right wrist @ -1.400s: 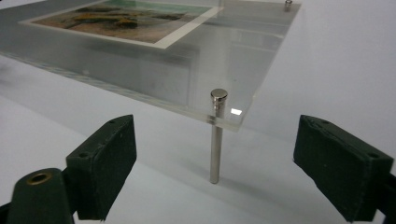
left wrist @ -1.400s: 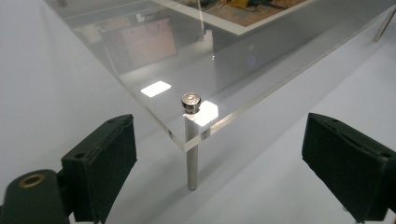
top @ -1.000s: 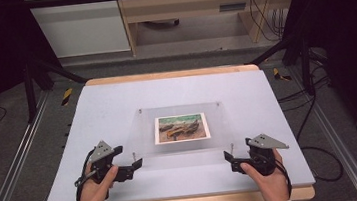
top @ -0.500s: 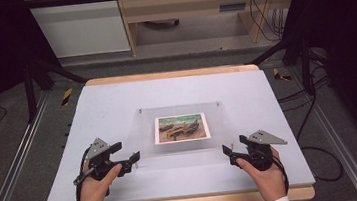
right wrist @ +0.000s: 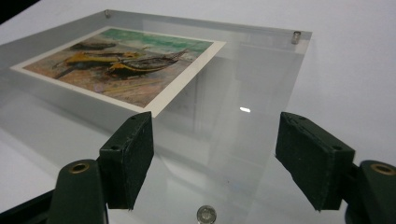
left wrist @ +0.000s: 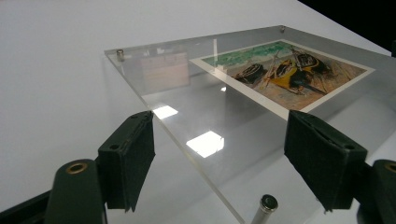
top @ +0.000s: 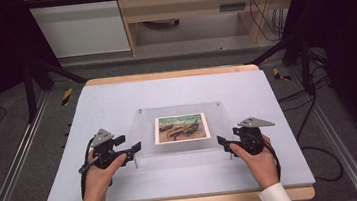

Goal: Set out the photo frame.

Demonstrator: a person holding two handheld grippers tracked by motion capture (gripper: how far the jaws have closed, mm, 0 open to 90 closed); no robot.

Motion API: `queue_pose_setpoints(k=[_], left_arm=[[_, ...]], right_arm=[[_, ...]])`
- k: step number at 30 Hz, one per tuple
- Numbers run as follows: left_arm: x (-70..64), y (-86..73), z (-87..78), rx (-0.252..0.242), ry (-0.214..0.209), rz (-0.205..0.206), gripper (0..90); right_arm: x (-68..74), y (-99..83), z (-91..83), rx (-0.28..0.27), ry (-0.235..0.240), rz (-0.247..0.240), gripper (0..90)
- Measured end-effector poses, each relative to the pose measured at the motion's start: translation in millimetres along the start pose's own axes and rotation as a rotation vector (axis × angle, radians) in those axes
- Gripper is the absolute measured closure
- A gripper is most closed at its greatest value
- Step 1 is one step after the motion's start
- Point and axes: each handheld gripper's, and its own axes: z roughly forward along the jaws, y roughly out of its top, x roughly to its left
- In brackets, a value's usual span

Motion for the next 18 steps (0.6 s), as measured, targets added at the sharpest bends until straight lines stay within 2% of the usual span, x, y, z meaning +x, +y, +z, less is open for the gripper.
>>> queue_pose_setpoints(k=[11,15,18], left_arm=[[-5.2,-6.1,5.5,0.031,-0.023,-0.012,24.7],[-4.4,-7.4,8.1,0.033,-0.045,-0.039,24.2],[-2.1,-8.8,9.8,0.039,-0.071,-0.082,22.8]], right_arm=[[-1.0,-3.5,2.4,0.000,0.028,0.043,23.9],[-2.6,-4.5,3.1,-0.002,0.038,0.062,23.7],[-2.8,-4.8,3.2,0.001,0.041,0.076,23.6]])
